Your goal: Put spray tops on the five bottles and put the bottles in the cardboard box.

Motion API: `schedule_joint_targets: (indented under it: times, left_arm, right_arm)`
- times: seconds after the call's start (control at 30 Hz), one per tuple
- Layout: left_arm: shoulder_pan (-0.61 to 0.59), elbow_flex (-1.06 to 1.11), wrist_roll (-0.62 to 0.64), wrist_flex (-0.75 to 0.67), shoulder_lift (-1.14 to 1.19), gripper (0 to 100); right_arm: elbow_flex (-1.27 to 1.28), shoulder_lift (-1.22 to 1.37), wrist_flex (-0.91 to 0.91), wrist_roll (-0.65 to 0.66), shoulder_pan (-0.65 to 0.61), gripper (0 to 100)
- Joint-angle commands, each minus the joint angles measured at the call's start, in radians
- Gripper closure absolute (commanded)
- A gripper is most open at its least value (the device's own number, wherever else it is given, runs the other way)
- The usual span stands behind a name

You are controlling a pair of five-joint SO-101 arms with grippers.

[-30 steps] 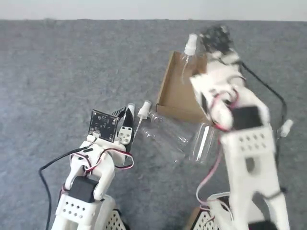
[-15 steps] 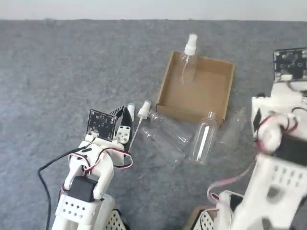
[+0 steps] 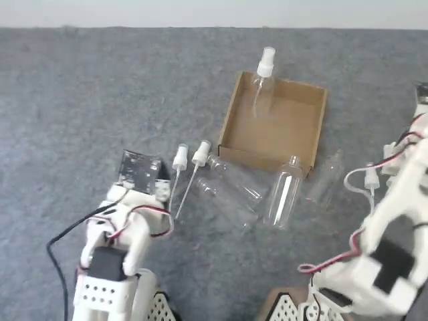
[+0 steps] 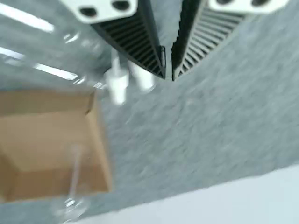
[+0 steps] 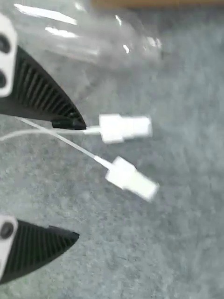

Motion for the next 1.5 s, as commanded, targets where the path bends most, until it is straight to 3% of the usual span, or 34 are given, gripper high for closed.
schedule_joint_targets:
  times: [0.0,0.2,0.4,0.67,0.9,1.0,1.17,1.47]
  left_arm:
    - [-0.126,-0.056,-0.015,0.061,-0.014,99]
    - [-0.199,0.056,-0.02,-0.005,-0.015,99]
    - [-0.199,0.117,-0.021,-0.043,-0.015,99]
    - [-0.198,0.12,-0.021,-0.044,-0.015,99]
    - [-0.196,0.12,-0.021,-0.044,-0.015,99]
    - [-0.196,0.12,-0.02,-0.044,-0.015,99]
    - [-0.195,0.13,-0.02,-0.046,-0.015,99]
    - [-0.195,0.13,-0.02,-0.046,-0.015,99]
  right_arm:
    - [-0.124,0.127,-0.065,-0.023,0.019,72.7]
    - [-0.299,0.354,-0.065,-0.078,0.019,72.7]
    - [-0.404,0.484,-0.076,-0.161,0.019,72.7]
    - [-0.471,0.601,-0.07,-0.167,0.03,72.8]
    - [-0.471,0.608,-0.076,-0.169,0.067,85.8]
    - [-0.471,0.601,-0.076,-0.149,0.076,90.5]
    - [-0.471,0.545,-0.065,0.051,0.076,99.3]
    - [-0.471,0.401,0.035,0.061,0.062,99.3]
